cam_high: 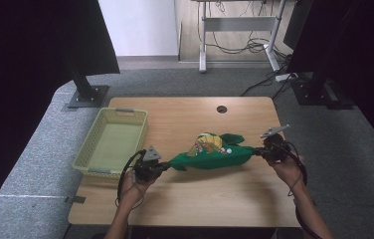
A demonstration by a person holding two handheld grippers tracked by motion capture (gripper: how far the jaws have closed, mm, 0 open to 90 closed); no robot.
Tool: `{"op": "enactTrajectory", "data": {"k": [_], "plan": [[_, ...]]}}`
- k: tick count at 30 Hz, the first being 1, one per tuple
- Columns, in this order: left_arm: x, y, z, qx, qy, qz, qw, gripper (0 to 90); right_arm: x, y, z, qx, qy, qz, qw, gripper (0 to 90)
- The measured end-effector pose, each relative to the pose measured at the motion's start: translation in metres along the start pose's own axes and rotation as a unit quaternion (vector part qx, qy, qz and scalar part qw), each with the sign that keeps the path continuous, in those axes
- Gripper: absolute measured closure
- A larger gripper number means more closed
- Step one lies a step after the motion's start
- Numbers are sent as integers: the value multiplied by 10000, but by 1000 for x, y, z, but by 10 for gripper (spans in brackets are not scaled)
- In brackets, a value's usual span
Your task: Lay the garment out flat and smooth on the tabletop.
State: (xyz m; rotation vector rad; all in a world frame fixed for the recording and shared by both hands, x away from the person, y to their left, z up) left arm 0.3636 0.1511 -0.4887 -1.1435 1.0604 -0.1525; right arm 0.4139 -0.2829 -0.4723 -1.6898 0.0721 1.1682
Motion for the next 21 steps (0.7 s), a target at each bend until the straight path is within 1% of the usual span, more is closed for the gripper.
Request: {"op": "enactTrajectory", "data": {"k": [1,2,3,4,5,6,7,8,9,10,11,12,13,14,15,16,17,18,19,20,21], "plan": [[0,0,0,0,0,0,10000,866,-1,3,2,-12,-16,50,10000,871],[6,9,-1,-23,23,183,9998,866,-1,3,2,-12,-16,50,10000,871],[6,9,-1,-23,23,183,9998,864,6,16,6,-22,-226,323,9992,870],[11,17,0,-114,82,297,9995,862,9,24,8,27,-379,437,9983,870],[11,17,0,-114,82,297,9995,861,9,24,8,27,-379,437,9983,870],[15,22,-2,-108,115,401,9991,861,10,26,9,38,-421,465,9980,870],[15,22,-2,-108,115,401,9991,859,10,26,9,38,-421,465,9980,870],[19,26,-4,-109,199,505,9985,849,14,38,12,60,-638,730,9953,866],[20,27,-4,-102,249,546,9981,849,14,38,12,60,-638,730,9953,866],[20,27,-4,-102,249,546,9981,832,14,38,12,60,-638,730,9953,866],[16,22,-3,-146,228,461,9986,750,11,41,14,-72,-583,833,9948,789],[16,22,-3,-146,228,461,9986,692,11,41,14,-72,-583,833,9948,789],[16,22,-3,-146,228,461,9986,692,8,40,13,-109,-516,805,9954,789],[16,22,-3,-146,228,461,9986,692,8,40,13,-109,-516,805,9954,756],[2,5,1,-194,108,111,9997,563,-2,35,10,-69,-449,547,9975,664],[2,5,1,-194,108,111,9997,545,-2,35,10,-69,-449,547,9975,664],[2,5,1,-194,108,111,9997,545,-5,33,9,-79,-379,477,9981,664],[2,5,1,-194,108,111,9997,545,-5,33,9,-79,-379,477,9981,638],[0,-9,4,-104,-56,56,9999,545,-5,33,9,-79,-379,477,9981,638],[2,-13,5,-72,-119,92,9999,512,-7,24,5,-93,-253,329,9991,576],[2,-13,5,-72,-119,92,9999,503,-7,24,5,-93,-253,329,9991,576]]}}
Point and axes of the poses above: each handheld gripper's, and its own axes: x roughly forward along the jaws, y roughly out of its underside, z roughly to its left, the point moved 1 cm from there along x, roughly forward along the jaws, and after that the axes turned 5 degrees about -z, right-handed, at the moved point
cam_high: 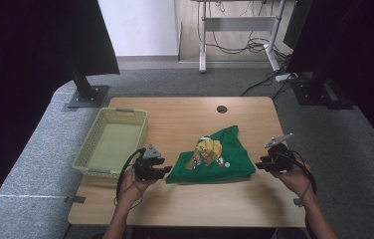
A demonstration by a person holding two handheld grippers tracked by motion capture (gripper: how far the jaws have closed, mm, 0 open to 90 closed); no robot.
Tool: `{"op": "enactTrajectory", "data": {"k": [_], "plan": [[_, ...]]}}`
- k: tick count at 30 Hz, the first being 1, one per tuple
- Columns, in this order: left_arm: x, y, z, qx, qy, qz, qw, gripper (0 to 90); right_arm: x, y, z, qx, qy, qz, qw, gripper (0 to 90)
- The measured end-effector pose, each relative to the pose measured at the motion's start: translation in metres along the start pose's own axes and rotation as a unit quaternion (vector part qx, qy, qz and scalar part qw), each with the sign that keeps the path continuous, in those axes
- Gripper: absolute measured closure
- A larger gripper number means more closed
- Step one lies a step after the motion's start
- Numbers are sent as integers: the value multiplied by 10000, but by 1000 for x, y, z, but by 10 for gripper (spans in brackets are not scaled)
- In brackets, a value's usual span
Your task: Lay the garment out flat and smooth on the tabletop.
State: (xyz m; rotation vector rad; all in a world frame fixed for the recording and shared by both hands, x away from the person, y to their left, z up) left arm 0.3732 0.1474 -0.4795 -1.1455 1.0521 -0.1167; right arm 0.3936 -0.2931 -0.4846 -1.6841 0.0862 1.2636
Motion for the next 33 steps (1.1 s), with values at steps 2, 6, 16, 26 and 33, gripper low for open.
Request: {"op": "enactTrajectory", "data": {"k": [2,6,16,26,33], "plan": [[18,-12,5,84,-89,248,9996,489,8,-12,-1,-81,64,-115,9999,504],[24,-14,6,94,-86,305,9995,489,15,-18,-2,-107,73,-122,9998,491],[78,-24,11,88,-65,670,9977,426,51,-46,-15,115,64,-141,9998,463],[108,-9,12,58,136,949,9954,472,103,-60,-32,309,225,193,9991,451],[109,-10,6,-26,459,880,9951,650,116,-58,-28,207,169,501,9984,609]]}}
Point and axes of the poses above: each handheld gripper's, and its own axes: x roughly forward along the jaws, y roughly out of its underside, z roughly to its left, the point moved 1 cm from there along x, roughly forward along the jaws, and after that the axes turned 5 degrees about -z, right-handed, at the moved point
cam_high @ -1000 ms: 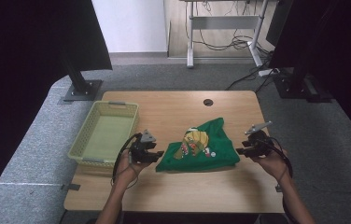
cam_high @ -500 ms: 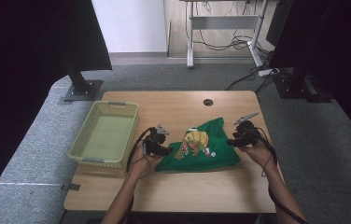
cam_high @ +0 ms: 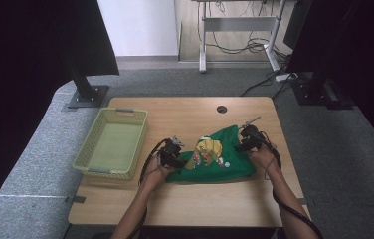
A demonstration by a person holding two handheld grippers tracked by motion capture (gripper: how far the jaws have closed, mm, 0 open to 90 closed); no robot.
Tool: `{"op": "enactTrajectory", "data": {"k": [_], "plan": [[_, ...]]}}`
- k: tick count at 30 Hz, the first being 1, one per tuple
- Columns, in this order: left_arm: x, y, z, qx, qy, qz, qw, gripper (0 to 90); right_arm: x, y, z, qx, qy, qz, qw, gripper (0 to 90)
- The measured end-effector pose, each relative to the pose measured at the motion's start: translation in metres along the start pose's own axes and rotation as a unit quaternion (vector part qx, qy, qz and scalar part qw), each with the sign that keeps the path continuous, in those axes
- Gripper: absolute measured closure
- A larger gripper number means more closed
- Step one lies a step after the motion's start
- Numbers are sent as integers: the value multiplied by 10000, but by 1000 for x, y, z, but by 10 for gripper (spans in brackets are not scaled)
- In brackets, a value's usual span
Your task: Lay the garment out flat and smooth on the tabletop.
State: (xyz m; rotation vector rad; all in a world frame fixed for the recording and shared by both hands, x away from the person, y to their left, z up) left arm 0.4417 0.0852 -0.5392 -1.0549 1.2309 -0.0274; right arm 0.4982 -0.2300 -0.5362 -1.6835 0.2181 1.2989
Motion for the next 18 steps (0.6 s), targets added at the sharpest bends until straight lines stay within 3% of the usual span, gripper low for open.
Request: {"op": "enactTrajectory", "data": {"k": [1,2,5,8,9,10,14,15,16,17,18], "plan": [[0,0,-1,34,15,5,10000,810,-2,1,2,36,-142,58,9999,800],[0,-1,-2,57,-9,4,10000,828,-2,1,3,66,-209,101,9997,840],[0,-1,-3,75,-34,1,10000,847,-3,2,3,41,-211,132,9997,856],[-2,-1,-2,115,-127,-24,9998,851,-10,6,4,-75,17,237,9997,863],[-11,-2,4,9,-247,-245,9994,851,-10,6,4,-75,17,237,9997,865],[-19,-4,8,-48,-355,-383,9986,854,-25,12,-3,13,90,109,9999,866],[-27,-6,10,-75,-465,-511,9976,855,-30,14,-6,32,118,78,9999,866],[-27,-6,10,-75,-465,-511,9976,855,-39,17,-10,115,116,-3,9999,866],[-42,-9,15,-149,-636,-731,9952,855,-39,17,-10,115,116,-3,9999,866],[-46,-10,17,-175,-682,-808,9942,855,-57,22,-17,241,111,-162,9995,866],[-46,-10,17,-175,-682,-808,9942,855,-57,22,-17,241,111,-162,9995,866]]}}
Point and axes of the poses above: each handheld gripper's, and its own axes: x roughly forward along the jaws, y roughly out of its underside, z roughly to its left, the point moved 1 cm from there along x, roughly forward along the jaws, and after that the axes turned 5 degrees about -z, right-handed, at the moved point
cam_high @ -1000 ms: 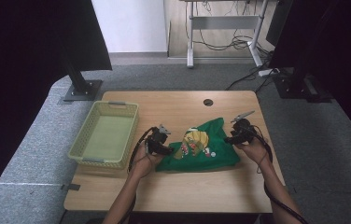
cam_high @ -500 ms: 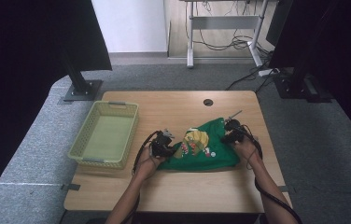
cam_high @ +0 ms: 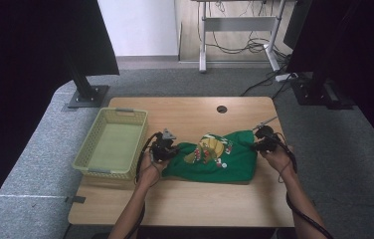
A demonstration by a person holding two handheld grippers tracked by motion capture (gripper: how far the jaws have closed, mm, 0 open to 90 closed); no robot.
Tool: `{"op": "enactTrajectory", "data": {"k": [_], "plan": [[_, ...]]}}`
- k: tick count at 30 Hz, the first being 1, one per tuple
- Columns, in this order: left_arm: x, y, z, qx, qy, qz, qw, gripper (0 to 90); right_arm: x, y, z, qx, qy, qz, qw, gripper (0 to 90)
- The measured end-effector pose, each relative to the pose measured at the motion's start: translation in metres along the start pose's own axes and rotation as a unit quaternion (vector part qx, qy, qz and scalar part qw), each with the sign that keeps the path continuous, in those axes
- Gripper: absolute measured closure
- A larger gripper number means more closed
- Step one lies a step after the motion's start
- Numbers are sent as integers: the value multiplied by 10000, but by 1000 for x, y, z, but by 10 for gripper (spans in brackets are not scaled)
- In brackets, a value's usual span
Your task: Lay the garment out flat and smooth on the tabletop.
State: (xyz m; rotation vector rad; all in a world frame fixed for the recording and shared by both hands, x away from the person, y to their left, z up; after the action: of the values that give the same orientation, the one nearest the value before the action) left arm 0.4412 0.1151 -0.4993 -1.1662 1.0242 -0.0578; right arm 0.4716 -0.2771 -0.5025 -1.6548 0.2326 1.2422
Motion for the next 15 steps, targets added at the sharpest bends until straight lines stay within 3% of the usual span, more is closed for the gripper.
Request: {"op": "enactTrajectory", "data": {"k": [1,2,3,4,8,9,10,11,12,15], "plan": [[0,0,0,0,0,0,10000,855,-5,2,-2,3,43,-26,10000,866],[-11,-1,8,-87,-184,-138,9997,855,-5,2,-2,3,43,-26,10000,866],[-13,0,10,-128,-242,-163,9995,855,-21,9,-8,95,148,-111,9998,866],[-15,1,12,-154,-290,-179,9993,855,-25,12,-10,144,181,-99,9997,866],[-16,3,14,-199,-349,-157,9991,855,-31,22,-16,281,185,-64,9994,866],[-14,11,17,-303,-495,-22,9983,855,-31,22,-16,281,185,-64,9994,866],[-14,11,17,-303,-495,-22,9983,851,-31,22,-16,281,185,-64,9994,866],[-14,11,17,-303,-495,-22,9983,851,-31,38,-20,420,45,60,9991,866],[-6,20,16,-376,-585,179,9974,837,-28,50,-18,439,-116,178,9988,863],[-6,20,16,-376,-585,179,9974,820,-27,53,-17,434,-157,213,9987,856]]}}
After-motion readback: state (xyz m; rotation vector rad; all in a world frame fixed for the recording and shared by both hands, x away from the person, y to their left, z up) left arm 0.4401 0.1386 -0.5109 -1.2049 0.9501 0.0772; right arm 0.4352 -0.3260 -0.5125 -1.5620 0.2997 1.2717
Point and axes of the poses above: each handheld gripper's, and its own axes: x roughly forward along the jaws, y roughly out of its underside, z roughly to its left, the point moved 1 cm from there along x, roughly forward along the jaws, and after that the axes turned 5 degrees about -z, right-handed, at the moved point
